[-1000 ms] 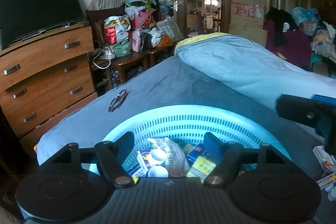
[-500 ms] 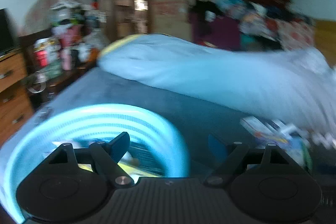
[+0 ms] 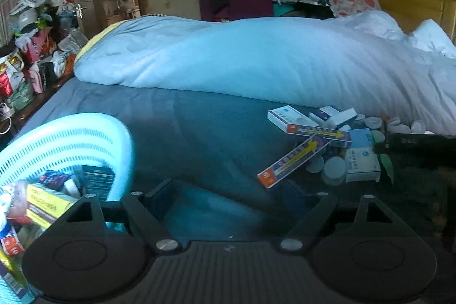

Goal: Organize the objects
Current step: 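Move both open grippers back toward the medicine pile, then grasp a purple cream box with the left gripper while the right grasps a green packet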

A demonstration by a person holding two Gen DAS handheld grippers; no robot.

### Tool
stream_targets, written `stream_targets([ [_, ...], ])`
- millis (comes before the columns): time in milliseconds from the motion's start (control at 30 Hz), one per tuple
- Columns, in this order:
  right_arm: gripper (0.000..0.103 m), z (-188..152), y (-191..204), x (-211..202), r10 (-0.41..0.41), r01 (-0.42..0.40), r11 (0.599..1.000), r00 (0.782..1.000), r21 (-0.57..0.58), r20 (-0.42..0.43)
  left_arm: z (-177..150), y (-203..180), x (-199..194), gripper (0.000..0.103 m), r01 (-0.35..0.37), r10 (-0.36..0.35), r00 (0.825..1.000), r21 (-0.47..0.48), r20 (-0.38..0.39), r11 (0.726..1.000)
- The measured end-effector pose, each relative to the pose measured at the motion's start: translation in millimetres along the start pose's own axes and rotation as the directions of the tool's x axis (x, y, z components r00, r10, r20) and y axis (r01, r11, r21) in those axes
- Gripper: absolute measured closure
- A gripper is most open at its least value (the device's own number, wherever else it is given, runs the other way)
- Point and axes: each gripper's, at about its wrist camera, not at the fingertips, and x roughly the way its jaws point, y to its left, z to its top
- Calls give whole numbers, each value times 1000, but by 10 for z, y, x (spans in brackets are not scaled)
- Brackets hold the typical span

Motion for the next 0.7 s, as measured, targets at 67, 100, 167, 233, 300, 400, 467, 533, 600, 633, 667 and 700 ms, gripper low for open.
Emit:
stream_targets([
  [67,36,4,-45,129,7,-6,1000,1000,25,-26,9,-39,71,20,1,-1,1000,6,-3,1000],
  [100,39,-11,-50,147,11,-10,1000,1000,22,-24,3,-38,91,20,4,-4,1000,5,-7,1000],
  [167,46,-33,-47,124,27,-27,1000,999,7,-18,-6,-61,175,20,13,-13,1000,0,-19,1000],
  [233,50,-34,-38,14,40,-40,999,999,-1,-3,-6,-97,214,20,19,-19,1000,8,-21,1000],
  [300,50,-46,-15,-250,54,-52,997,998,-61,41,16,-179,338,20,15,-15,1000,50,6,999],
  [400,50,-141,8,-666,42,-24,982,995,-187,92,55,-317,589,20,48,-53,998,143,32,989],
  [467,50,-297,-6,-822,3,20,959,996,-282,84,58,-425,769,21,78,-89,995,205,44,976],
  [533,49,-443,-38,-850,-28,44,939,998,-341,54,50,-524,969,21,133,-146,989,244,35,961],
  [600,49,-572,-125,-800,-50,54,935,999,-349,22,27,-597,1155,21,179,-189,982,262,15,948],
  [633,49,-610,-173,-761,-56,57,940,998,-335,13,20,-634,1243,21,191,-202,979,263,16,946],
  [667,49,-624,-197,-733,-62,63,942,998,-329,13,10,-667,1313,21,204,-217,976,268,21,942],
  [700,47,-627,-217,-699,-66,67,944,998,-322,15,4,-704,1362,21,206,-221,975,276,24,939],
])
